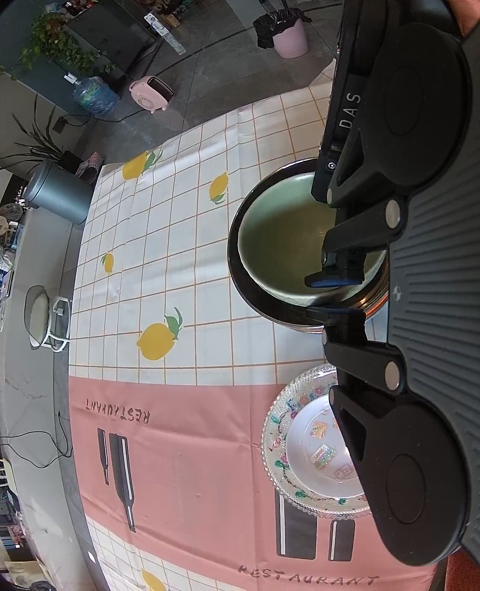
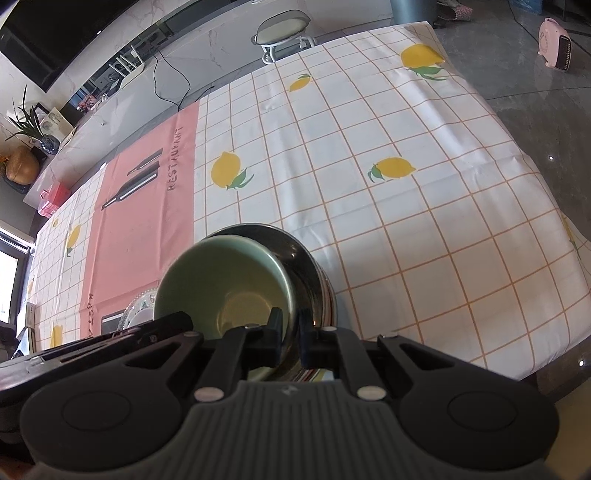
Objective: Organize plates and bowls
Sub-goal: 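Lower the green bowl into the orange steel bowl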
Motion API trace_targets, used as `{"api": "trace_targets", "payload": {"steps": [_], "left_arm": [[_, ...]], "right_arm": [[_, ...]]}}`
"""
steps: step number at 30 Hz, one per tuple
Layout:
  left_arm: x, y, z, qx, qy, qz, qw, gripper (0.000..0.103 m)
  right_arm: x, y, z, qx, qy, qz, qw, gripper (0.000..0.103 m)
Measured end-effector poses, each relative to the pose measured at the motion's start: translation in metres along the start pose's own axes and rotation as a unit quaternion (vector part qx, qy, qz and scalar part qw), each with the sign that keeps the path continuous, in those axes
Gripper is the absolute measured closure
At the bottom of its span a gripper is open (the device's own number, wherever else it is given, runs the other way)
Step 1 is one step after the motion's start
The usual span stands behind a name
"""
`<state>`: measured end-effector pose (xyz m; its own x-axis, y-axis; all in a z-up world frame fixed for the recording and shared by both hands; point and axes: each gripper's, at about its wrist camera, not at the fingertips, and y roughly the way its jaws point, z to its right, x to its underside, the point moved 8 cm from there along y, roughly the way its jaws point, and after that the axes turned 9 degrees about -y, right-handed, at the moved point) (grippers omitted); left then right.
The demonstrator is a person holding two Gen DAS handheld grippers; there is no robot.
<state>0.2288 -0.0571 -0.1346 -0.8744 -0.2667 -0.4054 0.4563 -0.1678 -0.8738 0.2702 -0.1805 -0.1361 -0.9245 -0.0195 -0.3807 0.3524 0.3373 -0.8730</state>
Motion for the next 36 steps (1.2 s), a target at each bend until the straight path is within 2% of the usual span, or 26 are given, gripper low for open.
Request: {"api": "trace_targets", "payload": {"steps": [8,15,19,22,23,26,28,30,36], "left_arm": [[-0.001,0.001,0.001,-0.004,0.019,0.000,0.9998,0.091],[-0.009,-0.012,0.001,0.001,0.024,0.018,0.9995,0.089],[-0.013,-0.023,0.005,0.029,0.036,0.033,0.9984,0.088],[-0.016,-0.034,0.012,0.051,0.050,0.050,0.9962,0.080],[-0.017,-0.038,0.013,0.057,0.054,0.059,0.9952,0.078],[-0.019,-0.047,0.013,0.073,0.057,0.079,0.9926,0.069],[-0.020,-0.050,0.009,0.081,0.049,0.089,0.9915,0.059],[-0.021,-0.050,-0.001,0.088,0.028,0.100,0.9907,0.052],[-0.020,-0.038,-0.041,0.099,-0.069,0.103,0.9873,0.042]], "right_arm": [[-0.004,-0.001,0.000,0.010,-0.012,0.010,1.000,0.097],[-0.007,-0.007,-0.001,0.005,-0.013,0.018,1.000,0.096],[-0.009,-0.013,-0.001,0.002,-0.014,0.030,0.999,0.092],[-0.011,-0.022,-0.003,-0.002,-0.019,0.046,0.999,0.082],[-0.012,-0.026,-0.004,-0.005,-0.022,0.053,0.998,0.074],[-0.015,-0.039,-0.005,-0.002,-0.029,0.081,0.996,0.069],[-0.015,-0.045,-0.002,0.002,-0.022,0.094,0.995,0.060],[-0.012,-0.047,0.006,0.001,0.003,0.102,0.995,0.053],[0.006,-0.034,0.032,-0.012,0.112,0.103,0.988,0.038]]}}
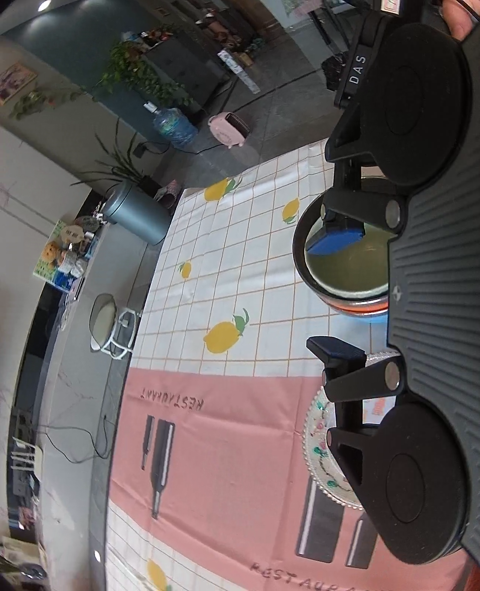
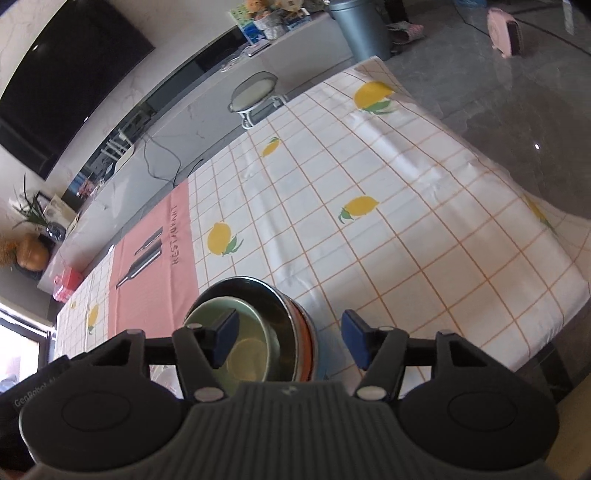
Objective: Organize plates and bowls
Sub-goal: 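Lower the green bowl into the orange steel bowl, then grip the nested bowl stack rim with the right gripper and lift it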
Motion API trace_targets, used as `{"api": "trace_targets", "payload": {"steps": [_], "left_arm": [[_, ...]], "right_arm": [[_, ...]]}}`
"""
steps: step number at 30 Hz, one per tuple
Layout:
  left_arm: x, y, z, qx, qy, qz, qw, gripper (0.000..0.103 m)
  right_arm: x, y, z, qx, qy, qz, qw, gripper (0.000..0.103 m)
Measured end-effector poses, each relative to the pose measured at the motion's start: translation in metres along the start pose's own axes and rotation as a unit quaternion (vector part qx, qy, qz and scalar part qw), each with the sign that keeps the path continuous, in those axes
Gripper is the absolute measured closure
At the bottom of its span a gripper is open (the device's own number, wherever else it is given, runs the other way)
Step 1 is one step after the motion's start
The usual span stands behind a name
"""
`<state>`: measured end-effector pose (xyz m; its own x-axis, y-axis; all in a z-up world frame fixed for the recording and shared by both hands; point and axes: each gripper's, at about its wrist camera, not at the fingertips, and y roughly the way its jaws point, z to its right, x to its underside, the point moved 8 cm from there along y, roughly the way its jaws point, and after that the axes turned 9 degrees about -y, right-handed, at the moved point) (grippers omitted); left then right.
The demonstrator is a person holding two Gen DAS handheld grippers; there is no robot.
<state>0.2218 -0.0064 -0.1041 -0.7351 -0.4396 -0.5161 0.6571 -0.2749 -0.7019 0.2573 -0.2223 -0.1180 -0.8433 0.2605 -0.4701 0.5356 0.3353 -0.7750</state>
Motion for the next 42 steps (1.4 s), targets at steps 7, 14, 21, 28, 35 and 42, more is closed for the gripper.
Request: {"api": "trace_targets", "payload": {"steps": [7,14,21,28,35,42], "left_arm": [[0.009,0.015,-0.023,0.016,-0.077,-0.005,0.9969,0.035],[0.023,0.039,-0.020,0.028,-0.103,-0.016,0.9942,0.033],[0.033,0.056,-0.026,0.011,-0.109,-0.031,0.9935,0.034],[0.045,0.069,-0.030,-0.017,-0.098,-0.056,0.9935,0.037],[0.048,0.073,-0.027,-0.008,-0.092,-0.065,0.9936,0.037],[0.048,0.074,-0.025,0.005,-0.098,-0.084,0.9915,0.049]], "right_arm": [[0.019,0.026,0.020,-0.011,0.081,-0.022,0.996,0.036],[0.016,0.034,0.019,-0.035,0.097,-0.018,0.995,0.035],[0.015,0.042,0.013,-0.040,0.074,-0.026,0.996,0.035],[0.013,0.053,0.013,-0.044,0.078,-0.028,0.996,0.034],[0.013,0.055,0.018,-0.036,0.085,-0.032,0.995,0.034],[0.016,0.063,0.020,-0.045,0.093,-0.057,0.993,0.036]]}}
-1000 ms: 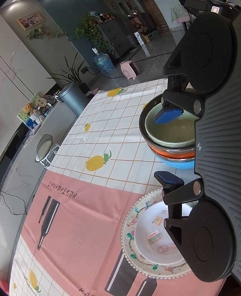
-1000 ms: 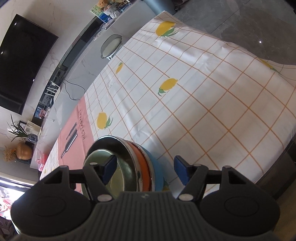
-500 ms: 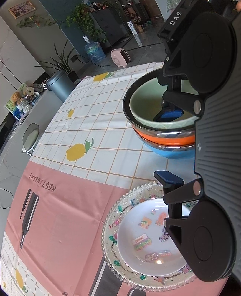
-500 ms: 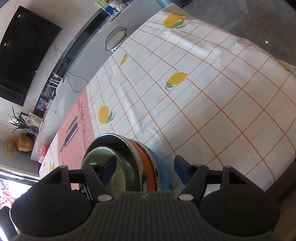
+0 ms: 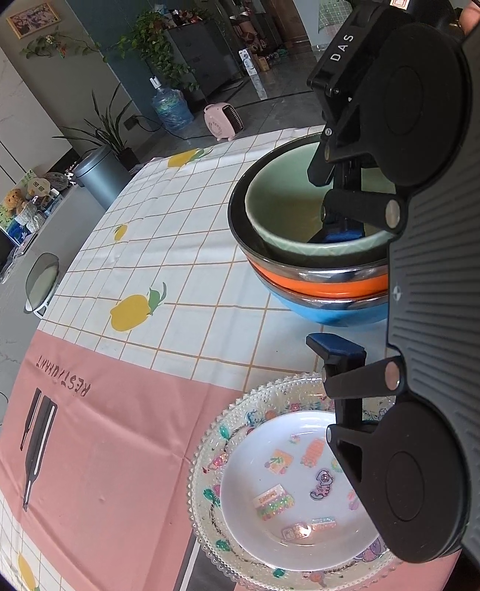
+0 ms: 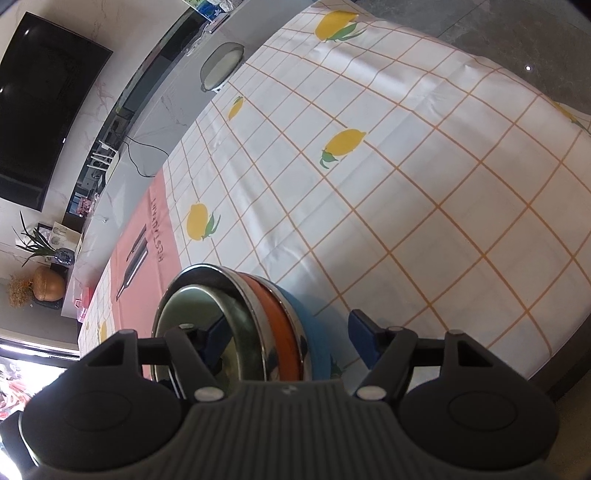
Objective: Organize plates and bowls
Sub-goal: 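Grip the nested bowl stack rim with the right gripper and lift it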
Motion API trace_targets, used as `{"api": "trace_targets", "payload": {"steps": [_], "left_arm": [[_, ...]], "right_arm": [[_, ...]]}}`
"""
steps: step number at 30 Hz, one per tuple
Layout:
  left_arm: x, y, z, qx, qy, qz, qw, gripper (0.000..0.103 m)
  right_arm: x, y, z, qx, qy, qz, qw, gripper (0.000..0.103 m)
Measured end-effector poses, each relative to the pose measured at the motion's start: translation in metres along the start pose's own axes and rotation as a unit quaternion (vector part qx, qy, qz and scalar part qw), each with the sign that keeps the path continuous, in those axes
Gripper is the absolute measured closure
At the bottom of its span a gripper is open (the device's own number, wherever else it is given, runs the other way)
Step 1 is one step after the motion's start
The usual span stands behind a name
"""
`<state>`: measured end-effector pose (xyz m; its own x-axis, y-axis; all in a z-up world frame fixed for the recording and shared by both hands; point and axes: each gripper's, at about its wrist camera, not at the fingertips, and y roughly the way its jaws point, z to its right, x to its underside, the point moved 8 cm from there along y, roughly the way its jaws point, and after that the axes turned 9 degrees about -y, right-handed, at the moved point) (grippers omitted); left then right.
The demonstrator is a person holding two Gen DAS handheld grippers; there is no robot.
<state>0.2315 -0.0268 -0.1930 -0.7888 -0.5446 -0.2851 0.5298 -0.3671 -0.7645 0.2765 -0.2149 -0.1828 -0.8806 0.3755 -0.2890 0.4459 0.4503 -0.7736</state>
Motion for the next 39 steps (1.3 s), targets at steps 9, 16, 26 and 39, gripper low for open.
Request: {"api": "trace_targets", "payload": {"steps": [9,16,26,39], "left_arm": [[0.000,0.001,0.005,-0.011,0.003,-0.012,0.9999,0.057],[0.000,-0.001,0.006,-0.020,0.012,-0.013,0.9996,0.059],[0.001,-0.017,0.005,-0.029,0.016,-0.003,0.9994,0.059],[-0.021,-0.080,-0.012,-0.038,0.014,0.039,0.9984,0.059]], "right_arm": [[0.004,0.005,0.000,-0.026,0.014,-0.022,0.999,0.049],[0.004,0.005,-0.001,-0.022,0.002,-0.024,0.999,0.051],[0.006,0.001,-0.011,-0.022,-0.021,-0.024,0.999,0.055],[0.028,-0.014,-0.064,-0.061,-0.046,-0.029,0.997,0.056]]}}
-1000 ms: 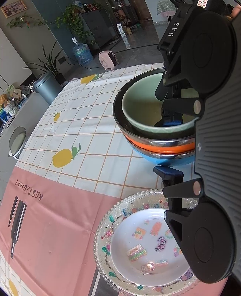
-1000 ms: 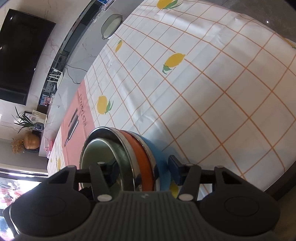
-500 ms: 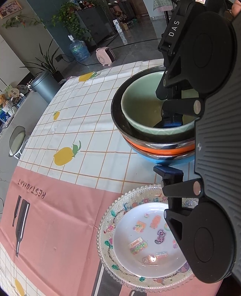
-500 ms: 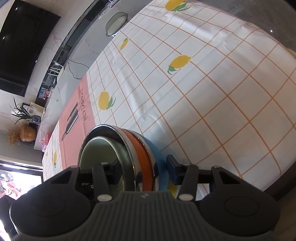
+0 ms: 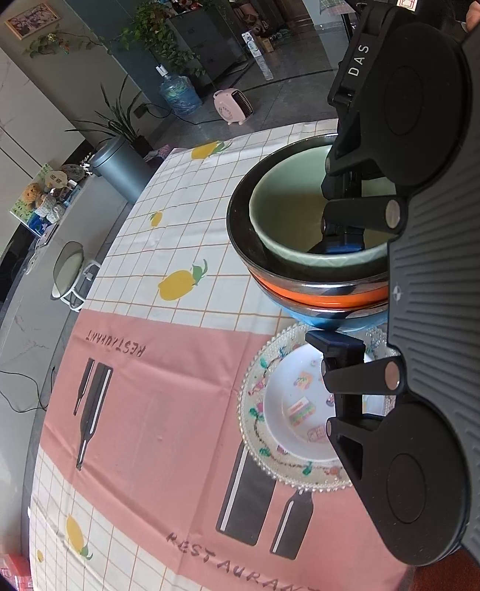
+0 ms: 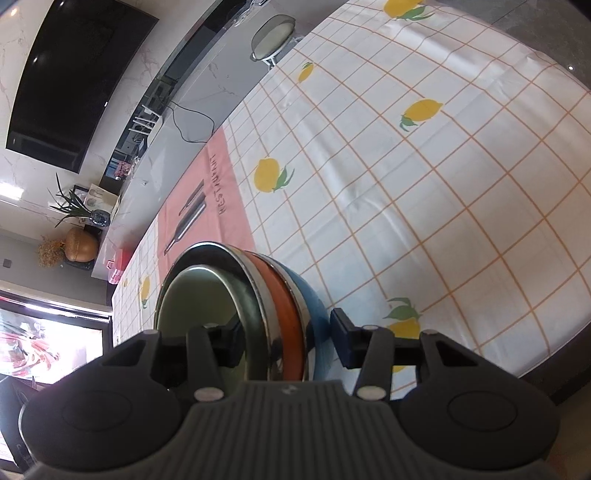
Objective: Organize plates and bowls
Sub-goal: 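Grip the nested bowl stack rim with the right gripper and lift it, then carry the bowl stack onto the plate stack and lower it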
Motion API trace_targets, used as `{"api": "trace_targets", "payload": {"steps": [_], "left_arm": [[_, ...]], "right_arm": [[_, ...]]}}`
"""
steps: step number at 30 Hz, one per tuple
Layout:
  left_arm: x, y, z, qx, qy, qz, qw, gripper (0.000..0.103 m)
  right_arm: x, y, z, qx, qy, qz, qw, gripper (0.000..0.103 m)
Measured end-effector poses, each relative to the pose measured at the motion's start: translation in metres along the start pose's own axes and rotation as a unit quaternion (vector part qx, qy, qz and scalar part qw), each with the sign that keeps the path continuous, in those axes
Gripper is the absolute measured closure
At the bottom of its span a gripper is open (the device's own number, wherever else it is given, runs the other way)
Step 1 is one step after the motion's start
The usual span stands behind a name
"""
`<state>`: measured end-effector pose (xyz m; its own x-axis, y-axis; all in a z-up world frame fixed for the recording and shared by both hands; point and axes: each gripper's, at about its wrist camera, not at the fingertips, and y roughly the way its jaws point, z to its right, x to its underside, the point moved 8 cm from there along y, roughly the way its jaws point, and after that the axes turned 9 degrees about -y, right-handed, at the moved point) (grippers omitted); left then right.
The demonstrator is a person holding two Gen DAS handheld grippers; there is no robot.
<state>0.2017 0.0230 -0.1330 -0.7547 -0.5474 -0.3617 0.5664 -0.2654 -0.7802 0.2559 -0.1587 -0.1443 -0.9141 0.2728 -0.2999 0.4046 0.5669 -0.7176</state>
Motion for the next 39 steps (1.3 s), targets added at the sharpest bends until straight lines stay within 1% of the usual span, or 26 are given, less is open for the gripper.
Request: {"api": "trace_targets", "payload": {"steps": [11,14,19,23,27,33,39], "left_arm": [[-0.028,-0.045,-0.040,0.000,-0.026,0.036,0.9990,0.059],[-0.034,-0.051,-0.051,-0.002,-0.036,0.042,0.9985,0.059],[-0.040,-0.052,-0.071,-0.005,-0.053,0.040,0.9978,0.059],[-0.042,-0.047,-0.083,-0.009,-0.061,0.035,0.9975,0.059],[-0.040,-0.037,-0.090,-0.003,-0.062,0.029,0.9977,0.059],[-0.039,-0.019,-0.089,0.008,-0.060,0.015,0.9981,0.059],[-0.038,-0.011,-0.091,0.007,-0.059,0.009,0.9982,0.061]], "right_arm": [[0.016,0.014,-0.066,-0.022,-0.039,-0.016,0.999,0.057],[0.019,0.019,-0.079,-0.026,-0.046,-0.020,0.998,0.057],[0.027,0.034,-0.095,-0.025,-0.055,-0.034,0.998,0.057],[0.033,0.049,-0.097,-0.022,-0.057,-0.048,0.997,0.057],[0.035,0.060,-0.093,-0.012,-0.056,-0.058,0.997,0.057],[0.030,0.066,-0.082,0.006,-0.054,-0.058,0.997,0.058],[0.030,0.076,-0.067,0.012,-0.039,-0.068,0.997,0.058]]}}
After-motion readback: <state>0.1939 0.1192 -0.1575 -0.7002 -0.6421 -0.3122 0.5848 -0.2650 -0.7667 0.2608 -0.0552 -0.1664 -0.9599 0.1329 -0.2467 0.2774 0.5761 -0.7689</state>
